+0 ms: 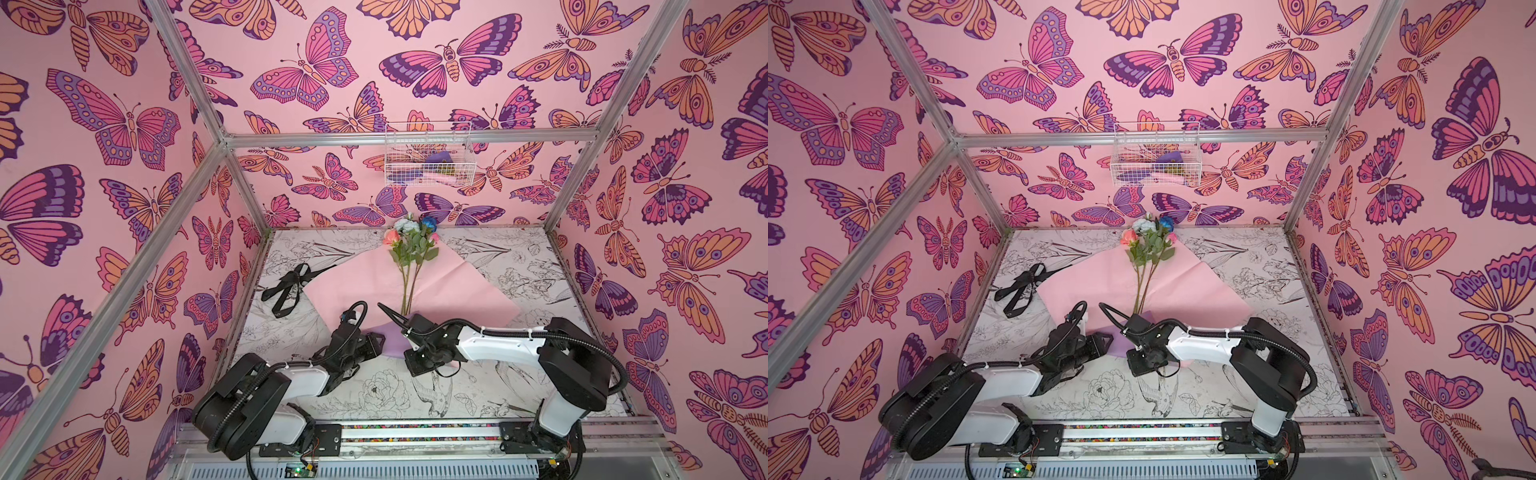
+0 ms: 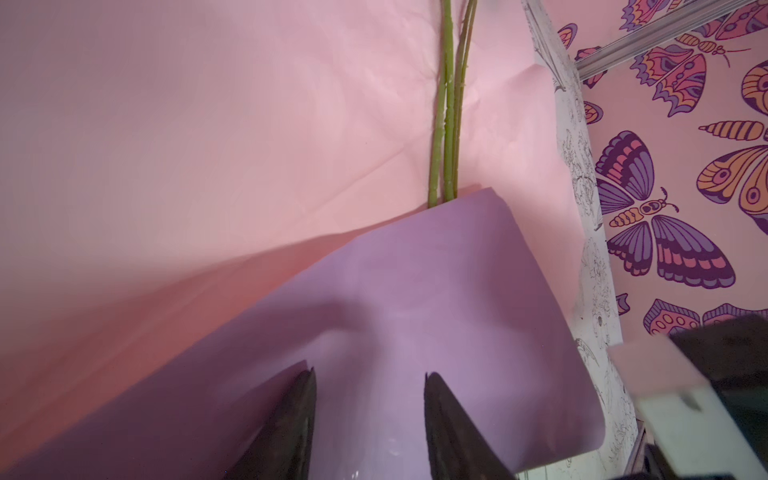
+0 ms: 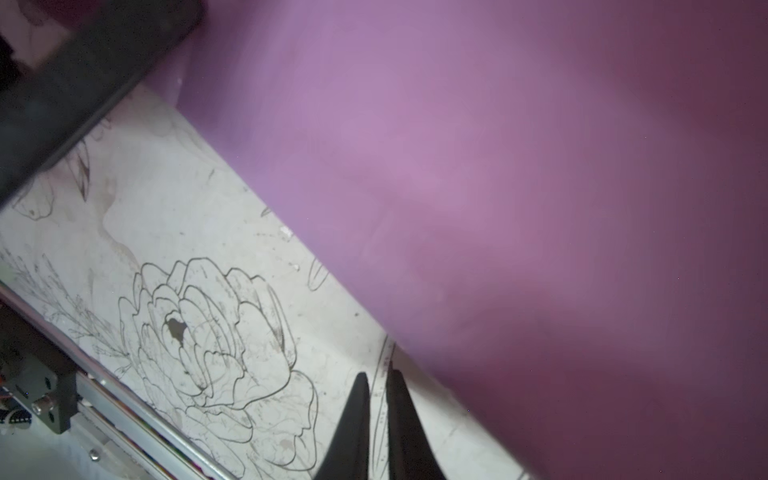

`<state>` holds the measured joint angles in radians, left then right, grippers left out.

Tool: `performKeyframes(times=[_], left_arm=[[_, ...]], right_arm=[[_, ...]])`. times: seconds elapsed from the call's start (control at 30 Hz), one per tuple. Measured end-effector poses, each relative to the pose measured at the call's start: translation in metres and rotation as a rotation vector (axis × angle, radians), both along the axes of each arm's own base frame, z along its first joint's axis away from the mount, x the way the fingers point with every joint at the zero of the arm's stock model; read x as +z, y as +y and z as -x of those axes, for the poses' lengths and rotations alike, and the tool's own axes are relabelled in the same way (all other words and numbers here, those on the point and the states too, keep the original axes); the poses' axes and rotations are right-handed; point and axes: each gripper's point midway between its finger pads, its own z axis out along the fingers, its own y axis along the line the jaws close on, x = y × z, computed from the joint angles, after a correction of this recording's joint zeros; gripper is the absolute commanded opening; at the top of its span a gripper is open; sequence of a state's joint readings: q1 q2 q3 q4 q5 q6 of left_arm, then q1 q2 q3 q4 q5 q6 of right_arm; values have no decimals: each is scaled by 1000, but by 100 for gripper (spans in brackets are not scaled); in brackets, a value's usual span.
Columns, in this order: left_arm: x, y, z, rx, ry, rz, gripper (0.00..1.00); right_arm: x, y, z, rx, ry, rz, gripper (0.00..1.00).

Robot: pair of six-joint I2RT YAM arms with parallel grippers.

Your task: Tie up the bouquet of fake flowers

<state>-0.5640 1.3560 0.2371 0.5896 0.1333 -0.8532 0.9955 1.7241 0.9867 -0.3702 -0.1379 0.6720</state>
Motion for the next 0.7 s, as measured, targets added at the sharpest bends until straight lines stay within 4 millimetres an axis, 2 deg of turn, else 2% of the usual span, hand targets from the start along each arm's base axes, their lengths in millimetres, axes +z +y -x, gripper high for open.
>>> performKeyframes(times=[0.23,0.4,0.57,0.7], left_arm=[[7,0,0,-7,-17,0,49],[15,-3,-2,-20,-38,7,50],[15,-2,-2,-16,-37,2,50],[15,-2,-3,-15,-38,-1,46]], right_arm=[[-5,-13,-20,-65,-2,18,13],[-8,-13,-28,-80,-3,23,13],[-8,-14,-31,-90,-5,23,14],[-7,-16,-33,-96,-10,28,15]])
